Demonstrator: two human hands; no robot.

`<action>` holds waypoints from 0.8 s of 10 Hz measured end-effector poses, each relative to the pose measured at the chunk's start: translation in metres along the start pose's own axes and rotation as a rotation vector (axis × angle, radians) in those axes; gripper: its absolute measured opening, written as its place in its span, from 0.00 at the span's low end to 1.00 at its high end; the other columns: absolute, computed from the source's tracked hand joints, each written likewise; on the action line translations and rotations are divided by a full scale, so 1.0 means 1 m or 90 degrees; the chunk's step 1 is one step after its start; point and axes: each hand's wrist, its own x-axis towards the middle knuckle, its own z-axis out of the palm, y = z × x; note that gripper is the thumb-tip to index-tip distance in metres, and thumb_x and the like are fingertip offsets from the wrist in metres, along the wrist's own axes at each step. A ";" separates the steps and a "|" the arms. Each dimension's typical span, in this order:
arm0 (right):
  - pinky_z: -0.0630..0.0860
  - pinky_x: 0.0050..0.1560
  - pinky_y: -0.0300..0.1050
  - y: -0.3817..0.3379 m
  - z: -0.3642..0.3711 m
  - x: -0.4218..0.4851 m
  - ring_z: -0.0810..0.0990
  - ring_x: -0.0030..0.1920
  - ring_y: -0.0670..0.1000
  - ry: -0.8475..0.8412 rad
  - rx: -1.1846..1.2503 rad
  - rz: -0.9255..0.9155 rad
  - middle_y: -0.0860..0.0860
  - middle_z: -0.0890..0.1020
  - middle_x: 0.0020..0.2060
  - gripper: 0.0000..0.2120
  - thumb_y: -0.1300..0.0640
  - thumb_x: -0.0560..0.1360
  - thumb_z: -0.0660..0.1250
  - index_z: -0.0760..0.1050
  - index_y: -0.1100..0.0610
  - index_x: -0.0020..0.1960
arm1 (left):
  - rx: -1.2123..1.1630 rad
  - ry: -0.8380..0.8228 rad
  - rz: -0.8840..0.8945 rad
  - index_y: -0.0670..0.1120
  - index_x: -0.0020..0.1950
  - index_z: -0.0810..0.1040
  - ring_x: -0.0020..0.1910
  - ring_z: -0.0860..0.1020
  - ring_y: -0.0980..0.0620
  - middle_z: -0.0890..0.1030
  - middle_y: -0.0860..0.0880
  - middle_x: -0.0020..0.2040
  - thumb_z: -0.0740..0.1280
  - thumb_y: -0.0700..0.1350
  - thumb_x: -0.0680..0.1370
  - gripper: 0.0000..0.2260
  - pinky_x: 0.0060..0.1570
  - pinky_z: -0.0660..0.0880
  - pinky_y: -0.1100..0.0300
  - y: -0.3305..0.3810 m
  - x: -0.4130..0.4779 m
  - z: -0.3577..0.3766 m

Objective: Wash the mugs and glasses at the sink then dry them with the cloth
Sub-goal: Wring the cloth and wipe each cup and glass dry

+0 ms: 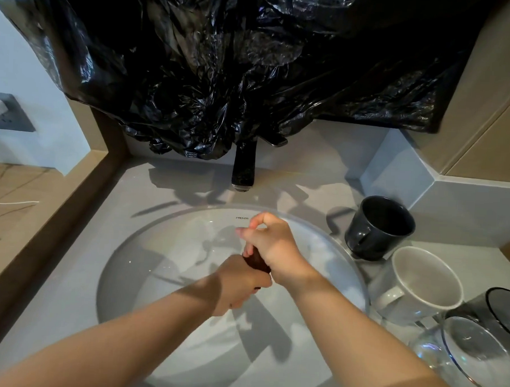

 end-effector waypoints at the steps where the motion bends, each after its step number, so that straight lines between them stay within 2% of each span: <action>1: 0.70 0.28 0.35 0.025 0.014 0.015 0.72 0.26 0.50 0.154 -0.064 0.075 0.53 0.74 0.25 0.09 0.63 0.73 0.64 0.66 0.54 0.38 | 0.129 0.113 0.071 0.47 0.30 0.68 0.24 0.65 0.56 0.70 0.52 0.27 0.63 0.38 0.74 0.12 0.23 0.63 0.68 -0.011 0.013 0.009; 2: 0.74 0.38 0.45 0.046 0.021 0.019 0.75 0.36 0.55 0.258 -0.070 0.108 0.52 0.75 0.33 0.07 0.63 0.73 0.59 0.65 0.54 0.39 | 0.212 0.186 0.109 0.42 0.44 0.78 0.37 0.71 0.51 0.80 0.44 0.42 0.62 0.39 0.76 0.06 0.41 0.73 0.58 -0.026 0.021 0.010; 3: 0.66 0.34 0.42 0.055 0.020 0.015 0.71 0.35 0.52 0.320 -0.054 0.152 0.49 0.70 0.33 0.04 0.64 0.75 0.56 0.64 0.57 0.45 | 0.264 0.215 0.103 0.42 0.52 0.80 0.42 0.71 0.49 0.81 0.39 0.49 0.56 0.48 0.69 0.19 0.50 0.75 0.52 -0.034 0.020 0.017; 4: 0.64 0.31 0.41 0.059 0.019 0.014 0.70 0.34 0.52 0.376 0.049 0.201 0.51 0.71 0.34 0.05 0.65 0.76 0.57 0.63 0.57 0.44 | 0.265 0.213 0.086 0.47 0.31 0.76 0.35 0.72 0.49 0.77 0.44 0.35 0.57 0.46 0.72 0.13 0.42 0.74 0.55 -0.031 0.015 0.019; 5: 0.67 0.34 0.41 0.059 0.020 0.016 0.71 0.35 0.53 0.410 0.134 0.235 0.57 0.76 0.40 0.04 0.64 0.76 0.58 0.64 0.58 0.43 | 0.350 0.076 0.056 0.46 0.44 0.76 0.37 0.72 0.53 0.73 0.52 0.36 0.61 0.40 0.76 0.05 0.34 0.67 0.65 -0.015 0.022 0.009; 6: 0.70 0.34 0.42 0.054 0.016 0.019 0.74 0.35 0.55 0.382 0.214 0.214 0.59 0.78 0.37 0.04 0.61 0.75 0.63 0.68 0.60 0.44 | 0.315 -0.053 0.057 0.45 0.31 0.69 0.23 0.68 0.56 0.70 0.50 0.27 0.65 0.36 0.71 0.10 0.24 0.65 0.67 -0.002 0.029 -0.014; 7: 0.75 0.43 0.47 0.043 0.004 0.019 0.78 0.42 0.58 0.313 0.303 0.211 0.58 0.77 0.42 0.10 0.55 0.76 0.66 0.70 0.61 0.49 | 0.182 -0.076 0.063 0.42 0.40 0.73 0.30 0.75 0.53 0.75 0.43 0.34 0.71 0.38 0.72 0.07 0.28 0.72 0.66 0.004 0.023 -0.035; 8: 0.76 0.46 0.49 0.032 -0.009 0.004 0.79 0.50 0.54 0.110 0.276 0.209 0.54 0.79 0.46 0.13 0.48 0.76 0.66 0.72 0.57 0.52 | -0.016 -0.056 0.071 0.46 0.55 0.73 0.35 0.80 0.54 0.79 0.44 0.44 0.75 0.46 0.72 0.16 0.36 0.77 0.64 -0.002 0.012 -0.050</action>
